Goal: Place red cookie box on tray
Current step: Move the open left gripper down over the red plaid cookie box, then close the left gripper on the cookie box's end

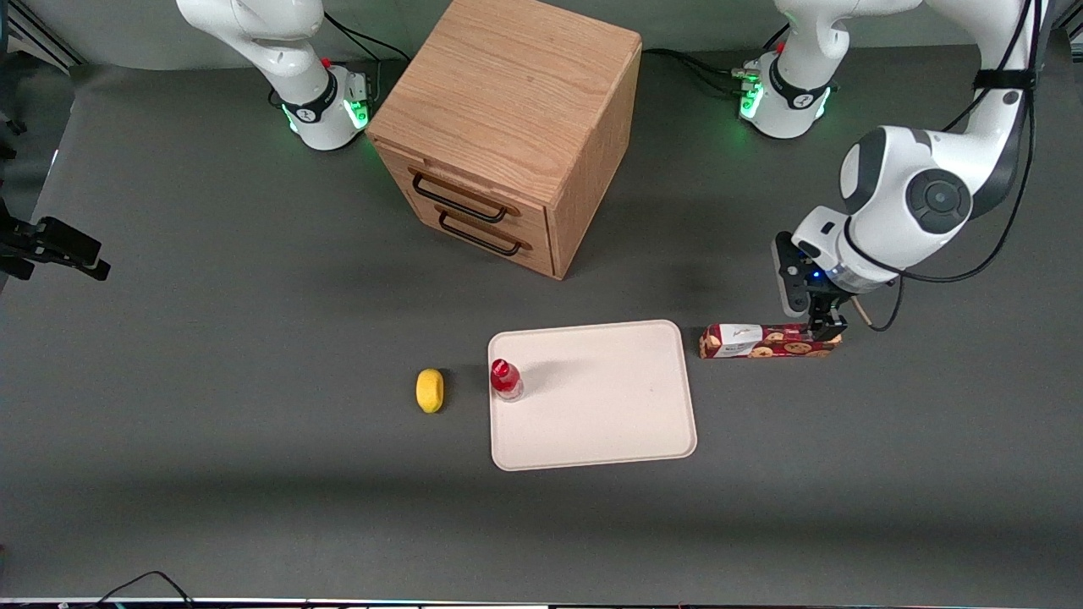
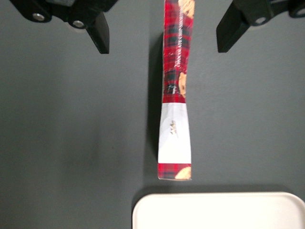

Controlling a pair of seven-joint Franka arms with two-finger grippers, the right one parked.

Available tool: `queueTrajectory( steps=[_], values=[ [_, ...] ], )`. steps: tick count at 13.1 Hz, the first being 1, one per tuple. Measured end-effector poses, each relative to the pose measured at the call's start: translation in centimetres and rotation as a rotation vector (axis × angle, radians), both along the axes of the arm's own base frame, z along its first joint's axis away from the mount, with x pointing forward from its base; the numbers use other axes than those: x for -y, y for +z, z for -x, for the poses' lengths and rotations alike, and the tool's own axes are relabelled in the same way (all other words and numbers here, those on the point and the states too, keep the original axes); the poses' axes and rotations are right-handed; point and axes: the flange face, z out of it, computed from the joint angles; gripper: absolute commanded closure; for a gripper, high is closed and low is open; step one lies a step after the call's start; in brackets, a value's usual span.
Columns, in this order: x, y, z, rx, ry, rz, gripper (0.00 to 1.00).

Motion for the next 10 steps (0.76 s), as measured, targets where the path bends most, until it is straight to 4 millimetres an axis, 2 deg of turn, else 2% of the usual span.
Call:
queueTrajectory(
  steps=[2, 10],
  values=[
    [-0.1, -1.8, -0.1, -0.019, 0.003, 0.002, 0.0],
    [0.1, -6.7, -0.6, -0.015, 0.009, 0.017, 0.0]
  ],
)
